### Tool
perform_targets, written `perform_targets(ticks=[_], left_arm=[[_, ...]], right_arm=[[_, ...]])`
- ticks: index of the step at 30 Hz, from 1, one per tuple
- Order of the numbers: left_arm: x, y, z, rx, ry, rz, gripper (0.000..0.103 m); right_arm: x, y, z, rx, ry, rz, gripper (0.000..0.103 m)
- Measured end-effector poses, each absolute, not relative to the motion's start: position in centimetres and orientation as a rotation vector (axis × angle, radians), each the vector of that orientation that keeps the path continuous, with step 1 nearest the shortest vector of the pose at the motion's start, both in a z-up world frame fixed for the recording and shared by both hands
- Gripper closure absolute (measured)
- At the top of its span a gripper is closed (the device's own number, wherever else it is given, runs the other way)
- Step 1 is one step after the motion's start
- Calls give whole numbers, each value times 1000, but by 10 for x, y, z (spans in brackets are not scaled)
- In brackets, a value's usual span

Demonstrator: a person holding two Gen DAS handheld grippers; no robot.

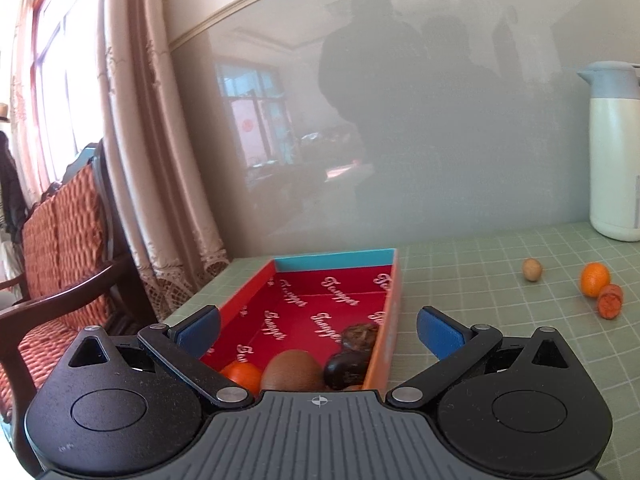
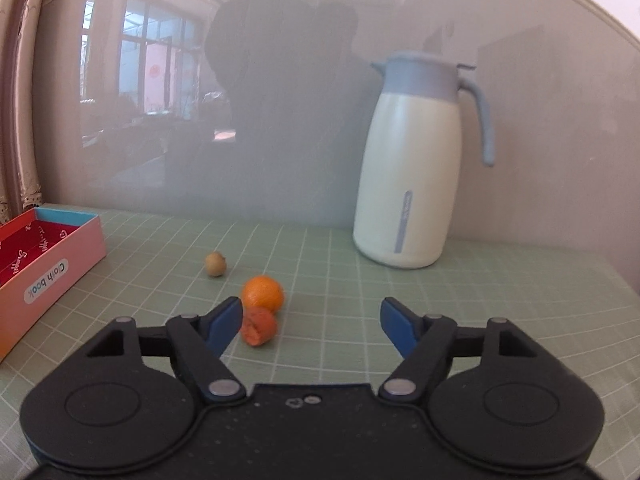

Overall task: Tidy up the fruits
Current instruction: 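Reach the right gripper to the cut orange piece and close on it, then carry the cut orange piece with the right gripper into the red box and release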

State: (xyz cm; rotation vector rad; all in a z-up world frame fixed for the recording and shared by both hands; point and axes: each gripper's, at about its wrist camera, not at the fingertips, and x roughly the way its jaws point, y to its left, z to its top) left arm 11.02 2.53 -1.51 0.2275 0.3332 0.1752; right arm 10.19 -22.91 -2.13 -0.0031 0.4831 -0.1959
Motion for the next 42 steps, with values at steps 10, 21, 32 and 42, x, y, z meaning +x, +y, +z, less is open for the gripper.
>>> perform_targets(ticks=[10, 21, 32, 42], left_arm=[[112, 61, -5, 163, 340, 247, 0], [104, 101, 0, 110, 358, 328, 0], [86, 140, 2, 66, 374, 422, 0], [65, 188, -6, 58, 390, 493, 0]], right_arm=[[164, -222, -52, 39, 654, -110, 49], [184, -228, -64, 121, 687, -73, 71], [163, -156, -20, 124, 564, 173, 71], [178, -36, -4, 45, 539, 411, 71]])
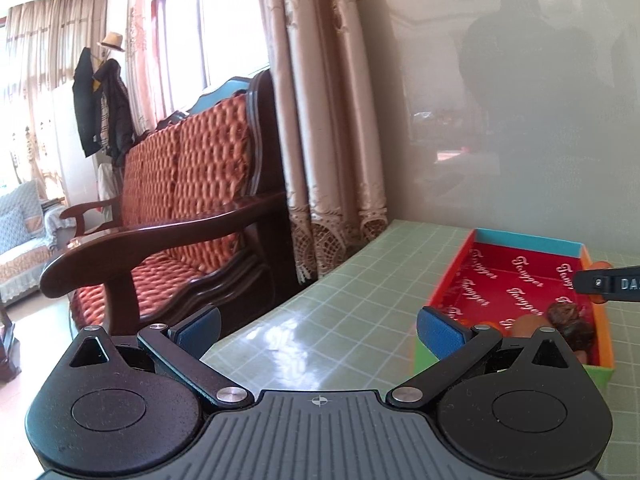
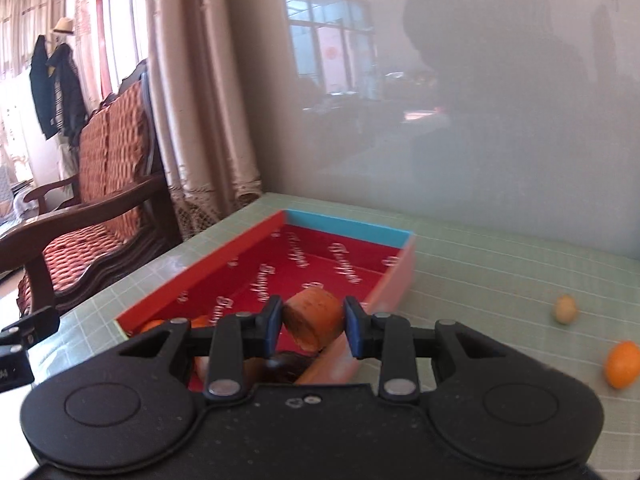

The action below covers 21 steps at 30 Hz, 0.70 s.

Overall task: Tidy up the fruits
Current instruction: 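Carry the cut orange piece with the right gripper into the red box and release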

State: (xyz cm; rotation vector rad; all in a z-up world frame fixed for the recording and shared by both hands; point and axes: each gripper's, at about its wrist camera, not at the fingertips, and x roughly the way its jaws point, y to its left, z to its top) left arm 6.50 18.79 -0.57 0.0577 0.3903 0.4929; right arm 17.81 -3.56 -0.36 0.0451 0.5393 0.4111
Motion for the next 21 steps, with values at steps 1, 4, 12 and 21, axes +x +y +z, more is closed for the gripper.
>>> perform_targets(ticks=[1, 4, 12, 21], left_arm=[[64, 192, -6, 53, 394, 497, 0], [61, 206, -7, 39, 398, 517, 0], [62, 209, -7, 10, 399, 510, 0], [74, 160, -4, 36, 381, 405, 0]], right_arm=[[181, -28, -5, 35, 542, 413, 71], [190, -14, -12, 19, 560, 407, 71], [190, -7, -19, 0, 578, 382, 64], [158, -64, 3, 50, 485, 297, 48]])
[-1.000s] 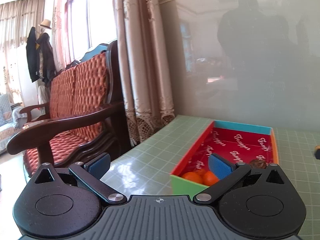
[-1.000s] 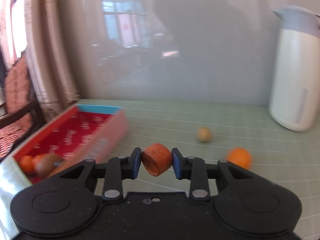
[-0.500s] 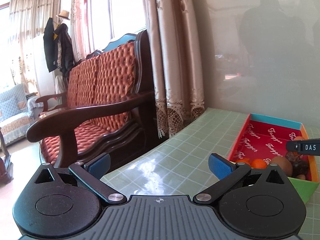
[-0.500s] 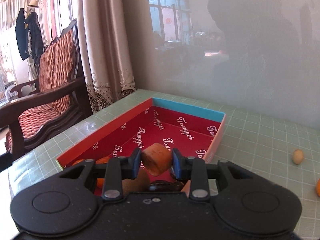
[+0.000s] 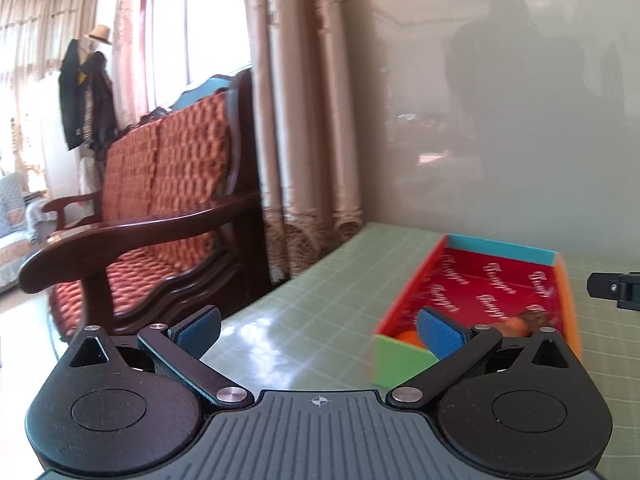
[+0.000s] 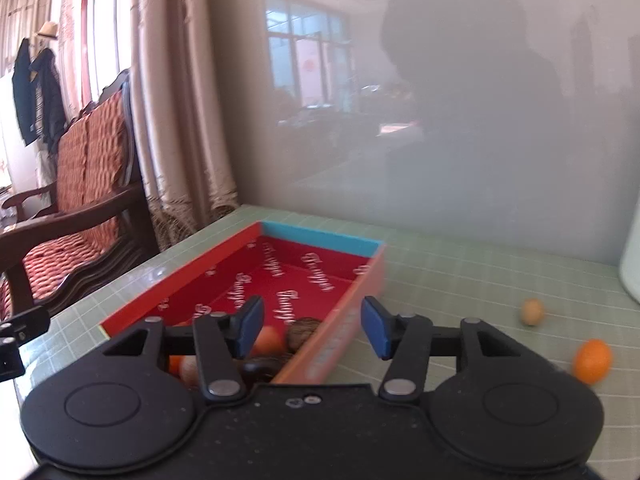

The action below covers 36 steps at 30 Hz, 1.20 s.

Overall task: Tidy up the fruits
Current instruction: 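Carry the cut orange piece with the right gripper into the red box and release, then reach the left gripper to the last mandarin and close on it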

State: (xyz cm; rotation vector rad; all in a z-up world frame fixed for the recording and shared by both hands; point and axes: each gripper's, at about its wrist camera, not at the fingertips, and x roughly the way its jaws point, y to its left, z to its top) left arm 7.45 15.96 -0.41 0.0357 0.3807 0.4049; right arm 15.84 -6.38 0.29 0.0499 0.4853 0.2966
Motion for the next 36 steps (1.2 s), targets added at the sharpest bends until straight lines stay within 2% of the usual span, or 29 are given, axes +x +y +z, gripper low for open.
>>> perform_targets(ticks=[3, 7, 14, 17, 27, 36], left_arm=[[79, 129, -4, 74, 365, 336, 0], [83, 87, -8, 140, 345, 256, 0], [96, 25, -14, 173, 363, 124, 0], [100, 1, -16, 174, 370, 75, 0], [115, -88, -24, 256, 362, -85, 0], [140, -171, -36, 309, 406, -211, 0]], right_arm=[[150, -95, 7, 54, 471, 231, 46], [135, -145, 8, 70, 441, 106, 30], [109, -222, 7, 93, 400, -112, 19], [96, -252, 6, 87, 383, -207, 12], [47, -337, 0, 111, 338, -459, 4], [14, -383, -1, 180, 275, -587, 3]])
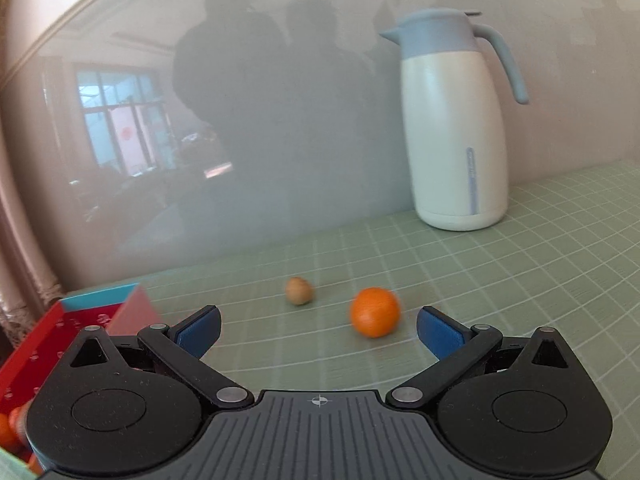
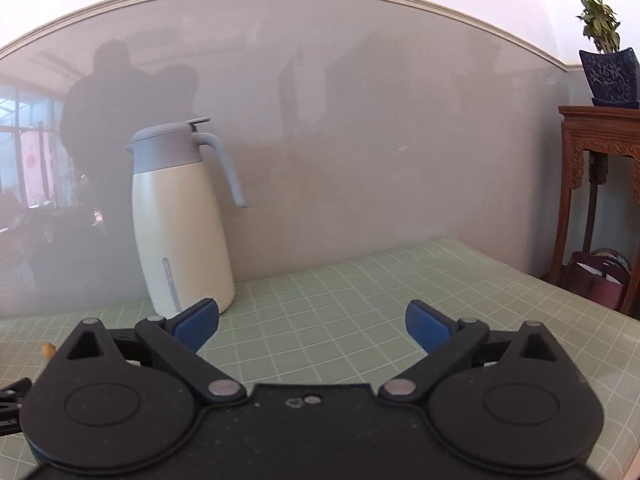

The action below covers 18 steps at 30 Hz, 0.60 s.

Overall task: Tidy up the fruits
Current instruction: 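Reach the left gripper to the last mandarin and close on it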

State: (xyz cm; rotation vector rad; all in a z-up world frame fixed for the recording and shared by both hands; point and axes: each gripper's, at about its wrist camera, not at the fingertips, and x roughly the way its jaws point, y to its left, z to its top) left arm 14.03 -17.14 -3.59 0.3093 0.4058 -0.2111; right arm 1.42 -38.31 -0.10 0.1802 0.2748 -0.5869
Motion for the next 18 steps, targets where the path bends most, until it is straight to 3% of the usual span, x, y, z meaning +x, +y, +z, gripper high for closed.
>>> perform_targets(ticks=[11, 15, 18], left_arm=[[179, -211, -52, 303, 478, -260, 0], [196, -215, -59, 270, 545, -281, 31], [203, -217, -65, 254, 566, -266, 38]], right_arm=[[1, -404, -2, 207, 248, -631, 3], [-2, -410, -4, 215, 241, -645, 3], [-1, -412, -4, 219, 242, -645, 3]])
